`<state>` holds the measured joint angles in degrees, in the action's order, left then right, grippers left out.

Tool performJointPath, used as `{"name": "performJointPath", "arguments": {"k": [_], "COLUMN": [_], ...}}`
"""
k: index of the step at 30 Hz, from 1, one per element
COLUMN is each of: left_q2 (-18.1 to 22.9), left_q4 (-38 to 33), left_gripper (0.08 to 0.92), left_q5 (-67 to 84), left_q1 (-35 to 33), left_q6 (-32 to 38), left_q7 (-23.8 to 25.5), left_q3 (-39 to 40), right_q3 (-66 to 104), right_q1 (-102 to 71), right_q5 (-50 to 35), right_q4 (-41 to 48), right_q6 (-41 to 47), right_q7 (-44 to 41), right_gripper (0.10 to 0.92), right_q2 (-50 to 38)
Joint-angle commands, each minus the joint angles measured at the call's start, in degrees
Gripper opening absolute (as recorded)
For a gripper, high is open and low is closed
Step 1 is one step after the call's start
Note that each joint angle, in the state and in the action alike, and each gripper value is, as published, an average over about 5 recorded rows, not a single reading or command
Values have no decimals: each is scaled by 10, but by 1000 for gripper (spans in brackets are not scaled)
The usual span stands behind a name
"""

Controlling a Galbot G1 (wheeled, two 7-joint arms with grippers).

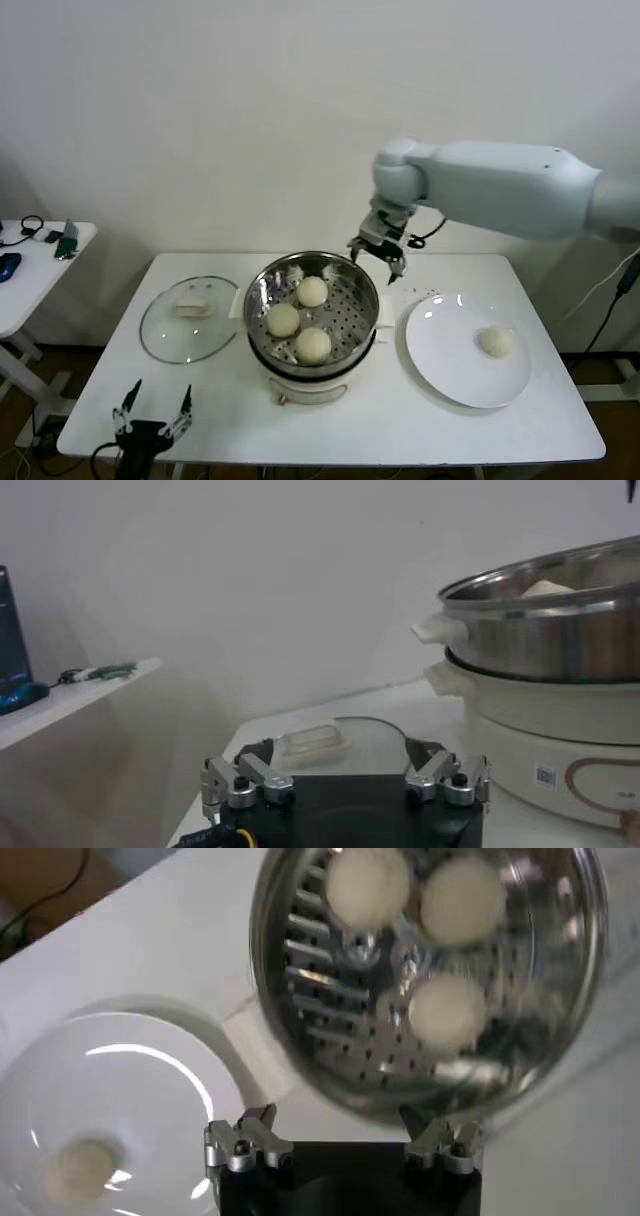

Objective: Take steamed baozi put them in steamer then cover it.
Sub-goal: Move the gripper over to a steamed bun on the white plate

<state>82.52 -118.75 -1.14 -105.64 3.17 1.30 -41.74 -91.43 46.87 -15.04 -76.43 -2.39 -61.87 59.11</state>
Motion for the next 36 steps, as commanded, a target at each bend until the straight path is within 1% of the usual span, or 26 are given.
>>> {"name": "performJointPath", "arguments": {"k": [1,7,16,23,36], "left_q2": [2,4,12,14,16], "left_q4": [-6,-9,-8,-6,-3], "left_gripper": [823,823,823,823,823], "left_q5": [1,-2,-10,-18,-26], "left_q1": [-2,-2,-3,-2,-1], "left_q6": [-2,-6,-12,-15,-18], "left_q7": [0,0,-1,-2,-2], "left_q3": [1,2,2,4,4], "right_q3": [-56,5,106,206,262], "right_q1": [-15,-127,-267,-358,-385], "right_q5": [-46,4,84,105,138], "right_q4": [-26,10,89,148,225], "right_q6": [204,207,169,148,121], "right_q7": [60,53,16,18,10], "right_gripper": [823,823,823,823,823], "right_q2": [-178,-225,-247,-233,-186]}}
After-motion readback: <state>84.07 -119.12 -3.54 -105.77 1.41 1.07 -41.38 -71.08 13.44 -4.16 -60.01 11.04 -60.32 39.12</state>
